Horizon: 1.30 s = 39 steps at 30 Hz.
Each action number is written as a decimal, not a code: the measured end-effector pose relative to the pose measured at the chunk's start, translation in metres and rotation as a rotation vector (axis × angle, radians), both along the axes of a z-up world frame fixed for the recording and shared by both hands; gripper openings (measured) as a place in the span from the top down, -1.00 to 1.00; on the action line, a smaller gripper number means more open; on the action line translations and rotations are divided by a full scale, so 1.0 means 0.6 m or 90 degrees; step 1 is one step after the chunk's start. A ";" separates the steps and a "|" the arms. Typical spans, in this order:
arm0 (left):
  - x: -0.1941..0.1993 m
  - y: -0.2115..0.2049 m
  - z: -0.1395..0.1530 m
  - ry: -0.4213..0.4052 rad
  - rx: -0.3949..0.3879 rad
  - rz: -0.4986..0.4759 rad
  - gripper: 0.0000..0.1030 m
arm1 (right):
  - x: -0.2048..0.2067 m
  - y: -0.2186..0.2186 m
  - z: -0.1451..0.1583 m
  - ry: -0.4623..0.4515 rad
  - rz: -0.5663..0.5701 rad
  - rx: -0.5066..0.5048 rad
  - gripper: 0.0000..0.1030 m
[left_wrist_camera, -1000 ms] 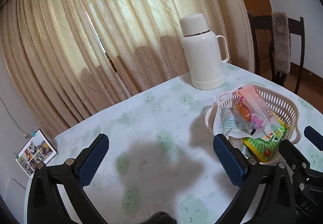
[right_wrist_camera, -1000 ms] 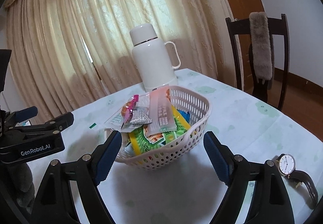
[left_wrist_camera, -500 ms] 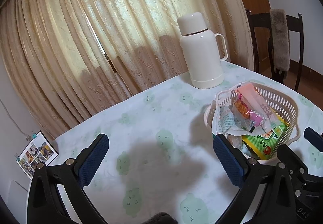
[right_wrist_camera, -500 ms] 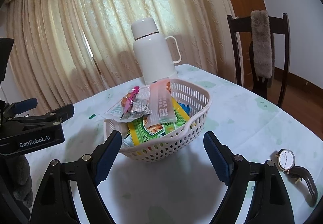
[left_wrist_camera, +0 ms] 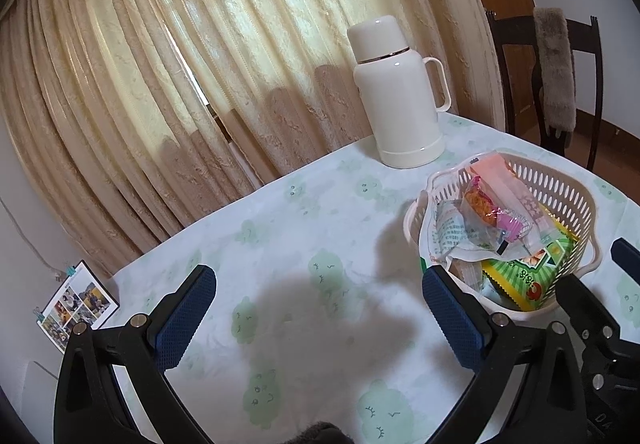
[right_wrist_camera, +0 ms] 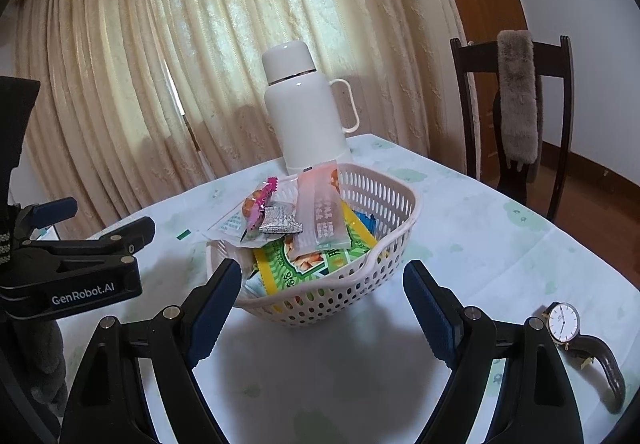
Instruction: Organize snacks
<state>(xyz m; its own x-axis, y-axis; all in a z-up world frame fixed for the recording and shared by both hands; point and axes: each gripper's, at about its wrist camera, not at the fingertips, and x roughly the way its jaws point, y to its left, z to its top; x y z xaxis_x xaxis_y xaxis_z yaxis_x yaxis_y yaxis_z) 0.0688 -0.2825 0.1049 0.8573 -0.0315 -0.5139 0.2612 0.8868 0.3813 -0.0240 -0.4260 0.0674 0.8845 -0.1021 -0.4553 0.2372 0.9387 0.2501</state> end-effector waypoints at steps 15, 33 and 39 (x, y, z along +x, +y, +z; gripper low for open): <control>-0.001 -0.006 -0.006 0.000 0.017 -0.006 -1.00 | -0.001 -0.003 0.004 0.000 0.003 -0.003 -0.62; -0.004 -0.013 -0.014 -0.002 0.030 -0.010 -1.00 | 0.000 0.000 0.005 -0.002 0.001 -0.005 -0.62; -0.005 -0.014 -0.016 -0.004 0.037 -0.011 -1.00 | 0.001 0.000 0.005 -0.001 0.001 -0.006 -0.62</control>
<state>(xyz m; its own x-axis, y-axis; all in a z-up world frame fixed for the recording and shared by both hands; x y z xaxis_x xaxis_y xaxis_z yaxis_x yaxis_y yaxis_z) 0.0656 -0.2909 0.0954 0.8602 -0.0161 -0.5097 0.2735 0.8582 0.4344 -0.0237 -0.4258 0.0702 0.8853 -0.1046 -0.4530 0.2349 0.9415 0.2416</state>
